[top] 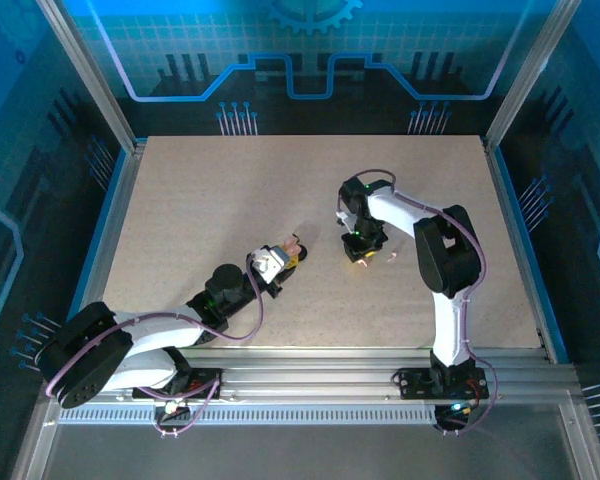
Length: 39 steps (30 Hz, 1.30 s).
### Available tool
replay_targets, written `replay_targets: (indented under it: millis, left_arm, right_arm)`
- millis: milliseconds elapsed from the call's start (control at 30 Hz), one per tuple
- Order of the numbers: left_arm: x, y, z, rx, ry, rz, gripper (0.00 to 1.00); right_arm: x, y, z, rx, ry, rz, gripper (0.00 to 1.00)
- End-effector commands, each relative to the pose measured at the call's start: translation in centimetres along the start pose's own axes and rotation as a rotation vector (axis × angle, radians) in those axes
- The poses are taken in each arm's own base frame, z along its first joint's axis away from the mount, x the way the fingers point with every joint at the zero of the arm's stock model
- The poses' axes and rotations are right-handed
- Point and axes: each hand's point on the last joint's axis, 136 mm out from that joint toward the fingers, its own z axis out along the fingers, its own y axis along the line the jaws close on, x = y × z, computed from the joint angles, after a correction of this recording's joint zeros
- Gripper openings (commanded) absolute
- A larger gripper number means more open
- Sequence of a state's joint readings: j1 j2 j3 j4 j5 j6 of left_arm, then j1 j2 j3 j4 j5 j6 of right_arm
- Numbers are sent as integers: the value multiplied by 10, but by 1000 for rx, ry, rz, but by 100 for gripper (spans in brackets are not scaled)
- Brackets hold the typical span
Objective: Insert the wireless bluetooth earbuds into the charging case
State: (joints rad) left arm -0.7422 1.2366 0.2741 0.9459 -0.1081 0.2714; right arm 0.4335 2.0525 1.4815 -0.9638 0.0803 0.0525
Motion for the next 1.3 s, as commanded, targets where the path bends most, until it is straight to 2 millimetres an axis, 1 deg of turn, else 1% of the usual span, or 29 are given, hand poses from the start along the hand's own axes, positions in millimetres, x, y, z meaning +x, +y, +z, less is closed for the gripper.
replay_targets:
  millis: [0,133,200,500,633,867,1033,1133,1267]
  left_arm:
    - [-20,1,3,7,-49,20,15]
    - [-18,1,4,8,-44,16,15]
    - [-18,0,4,9,-45,17,15]
    - [-18,0,4,8,-44,19,16]
    - [-17,0,4,9,-42,24,16]
    - [-15,-2,7,19,-30,30,16]
    - [-14,-4,11,35,-26,24,16]
    - [-14,-7,15,45,-30,24,16]
    - [-17,-10,23,65,-51,34,16]
  right_arm:
    - [5,3,1,20,38,-18,35]
    - [8,3,5,25,52,-18,34]
    - [8,2,7,29,57,-19,32]
    - [13,1,7,47,74,-18,32]
    - [12,0,8,52,73,-16,25]
    - [8,-1,1,60,37,-4,21]
    - [4,1,-19,49,-44,28,20]
    - [-3,2,-38,41,-131,63,20]
    - [-12,10,-73,-13,-283,100,19]
